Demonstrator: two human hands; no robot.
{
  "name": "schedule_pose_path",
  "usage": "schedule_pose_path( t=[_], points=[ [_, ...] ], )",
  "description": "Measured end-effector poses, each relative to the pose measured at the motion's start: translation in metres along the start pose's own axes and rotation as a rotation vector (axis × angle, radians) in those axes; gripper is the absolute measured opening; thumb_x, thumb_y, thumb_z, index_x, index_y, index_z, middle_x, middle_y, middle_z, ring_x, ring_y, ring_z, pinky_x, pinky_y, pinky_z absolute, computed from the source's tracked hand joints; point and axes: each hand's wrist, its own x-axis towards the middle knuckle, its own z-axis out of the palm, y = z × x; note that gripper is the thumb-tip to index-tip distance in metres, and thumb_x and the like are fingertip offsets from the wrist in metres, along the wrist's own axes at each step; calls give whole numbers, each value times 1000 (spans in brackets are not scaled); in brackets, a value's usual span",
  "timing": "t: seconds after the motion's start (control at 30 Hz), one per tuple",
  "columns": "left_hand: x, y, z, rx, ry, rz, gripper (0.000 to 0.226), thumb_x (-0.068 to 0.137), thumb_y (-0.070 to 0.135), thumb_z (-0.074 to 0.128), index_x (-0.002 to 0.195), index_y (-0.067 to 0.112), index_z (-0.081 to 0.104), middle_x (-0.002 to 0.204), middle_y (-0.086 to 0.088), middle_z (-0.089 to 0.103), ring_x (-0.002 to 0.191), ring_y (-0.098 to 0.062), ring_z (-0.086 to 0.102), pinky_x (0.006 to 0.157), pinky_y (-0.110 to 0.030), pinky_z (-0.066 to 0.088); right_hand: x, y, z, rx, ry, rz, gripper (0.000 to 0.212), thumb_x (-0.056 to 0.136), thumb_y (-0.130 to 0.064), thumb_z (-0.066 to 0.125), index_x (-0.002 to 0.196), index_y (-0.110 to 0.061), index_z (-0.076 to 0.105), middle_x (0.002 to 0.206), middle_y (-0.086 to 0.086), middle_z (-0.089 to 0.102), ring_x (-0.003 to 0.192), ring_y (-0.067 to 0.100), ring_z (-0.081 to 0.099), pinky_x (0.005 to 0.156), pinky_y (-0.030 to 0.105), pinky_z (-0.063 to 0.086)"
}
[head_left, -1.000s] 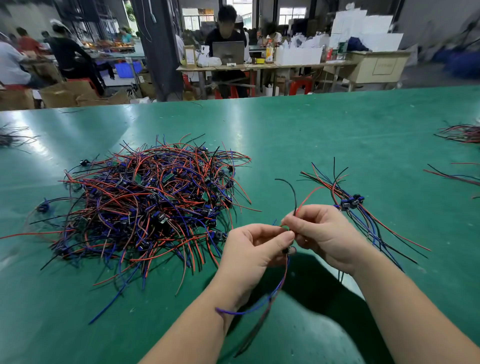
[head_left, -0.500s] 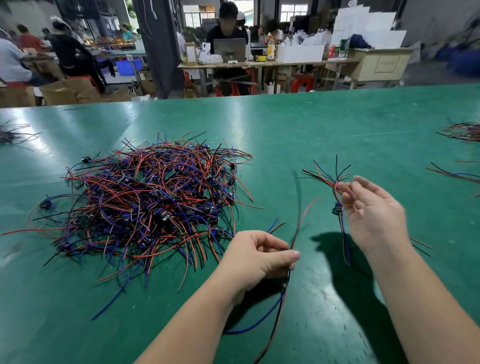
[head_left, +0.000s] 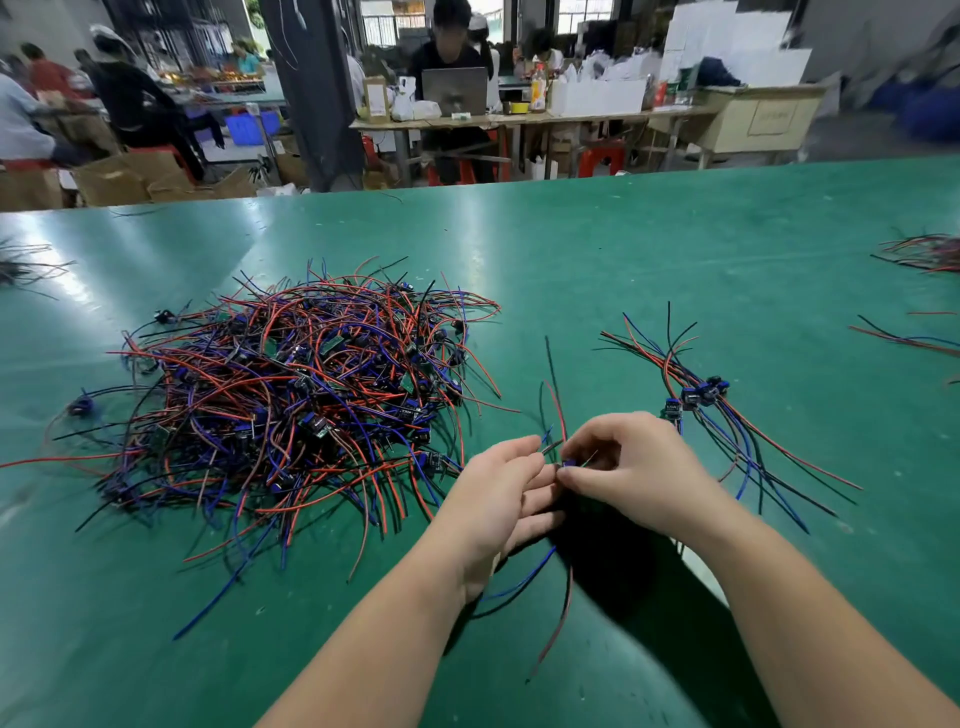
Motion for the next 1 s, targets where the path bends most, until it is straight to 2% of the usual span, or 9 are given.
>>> schedule_pose_path(
  t=[0.1, 0.23, 0.33, 0.43, 0.5, 0.57, 0.67, 0.8, 1.0],
  points=[
    [-1, 2, 0, 29, -5, 10, 33, 101, 9, 37, 133, 17, 43, 109, -8, 64, 91, -13, 66, 76, -25, 55, 3, 4, -1, 35, 88, 55, 15, 70, -16, 77, 77, -26, 69, 69, -12, 68, 59, 0, 61, 58, 4, 40],
    [0, 2, -2, 210, 116, 146, 22, 96, 3, 46, 108, 19, 55, 101, -4, 67, 84, -13, 66, 74, -23, 53, 8, 17, -6, -62, 289, 159, 19, 71, -7, 73, 86, -18, 67, 77, -4, 67, 65, 11, 63, 58, 8, 37],
    [1, -1, -10, 569, 289, 417, 25, 91, 4, 50, 93, 26, 60, 95, 6, 67, 84, -8, 62, 76, -16, 47, 13, 29, -17, -186, 397, 243, 11, 73, -7, 73, 81, -11, 68, 82, 4, 69, 78, 22, 63, 69, 23, 39],
    [1, -2, -20, 953, 382, 556, 20, 88, 14, 53, 102, 26, 63, 100, 14, 61, 89, -11, 54, 83, -18, 42, 16, 38, -25, -283, 379, 302, 8, 74, -8, 74, 81, -7, 73, 85, 11, 71, 87, 29, 62, 78, 30, 45],
    [2, -2, -25, 1134, 434, 551, 24, 88, 19, 53, 108, 24, 64, 111, 8, 60, 103, -16, 49, 94, -32, 40, 18, 40, -27, -364, 320, 320, 6, 77, -6, 71, 82, -6, 75, 86, 12, 72, 88, 31, 62, 75, 27, 43],
    [2, -3, -28, 1290, 492, 523, 27, 87, 24, 52, 112, 25, 64, 119, 8, 57, 112, -17, 45, 96, -32, 34, 20, 42, -25, -449, 253, 341, 18, 80, 0, 63, 88, -8, 76, 92, 14, 71, 90, 33, 61, 73, 27, 46],
    [3, -5, -31, 1480, 512, 469, 31, 87, 30, 51, 115, 25, 64, 125, 10, 55, 114, -18, 43, 95, -31, 33, 18, 40, -23, -529, 163, 420, 41, 85, 2, 49, 116, -15, 68, 113, 16, 64, 102, 36, 58, 83, 35, 50],
    [3, -3, -33, 1603, 554, 455, 28, 89, 35, 52, 111, 24, 66, 127, 11, 53, 113, -19, 42, 93, -32, 33, 13, 35, -20, -654, 153, 447, 34, 86, -7, 48, 117, -14, 60, 114, 15, 48, 104, 37, 51, 81, 37, 41],
    [5, 5, -41, 1748, 619, 427, 26, 93, 45, 51, 104, 27, 68, 113, 10, 56, 107, -20, 44, 87, -34, 32, 9, 22, -12, -328, 311, 234, 37, 85, -11, 58, 122, -11, 62, 110, 10, 50, 101, 29, 52, 89, 36, 40]
  ],
)
